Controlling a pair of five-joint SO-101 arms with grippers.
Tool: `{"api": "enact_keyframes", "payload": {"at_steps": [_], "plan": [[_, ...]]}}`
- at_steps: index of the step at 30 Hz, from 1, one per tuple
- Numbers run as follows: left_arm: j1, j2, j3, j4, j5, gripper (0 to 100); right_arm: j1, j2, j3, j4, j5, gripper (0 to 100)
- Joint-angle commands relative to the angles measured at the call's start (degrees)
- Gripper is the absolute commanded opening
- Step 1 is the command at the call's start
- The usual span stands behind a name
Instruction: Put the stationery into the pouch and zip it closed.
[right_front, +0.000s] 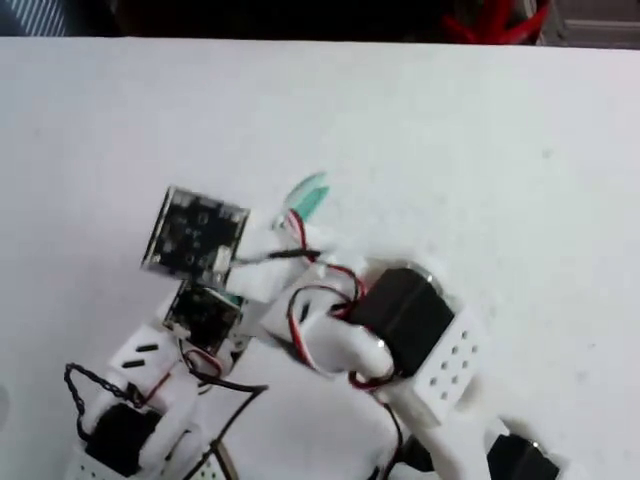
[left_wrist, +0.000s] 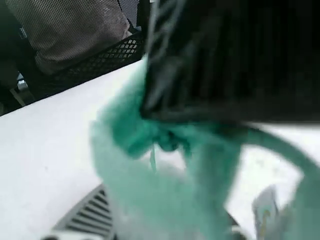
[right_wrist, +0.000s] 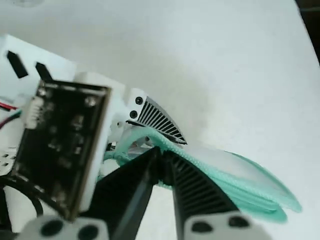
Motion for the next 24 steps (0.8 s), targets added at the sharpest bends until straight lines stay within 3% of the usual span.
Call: {"api": "enact_keyframes", "payload": {"at_steps": [1,5,12,24], "plan": [[0.48,-0.04,-0.18,-1.05,-0.44,2,-7.69,0.48,1.49,1.80,-1.05,1.9],[0.48,-0.04,-0.18,-1.05,-0.44,2,-5.41,0.13,-0.79,2.07,-0.62,1.9],[0.48,-0.04,-0.18,-1.05,-0.44,2,9.10,-1.45,-6.86,1.80,-0.62,1.9],[0.48,-0.04,-0.09,-1.14,-0.26,2,7.87,6.55,-3.96,1.89,-1.05,1.9]]}}
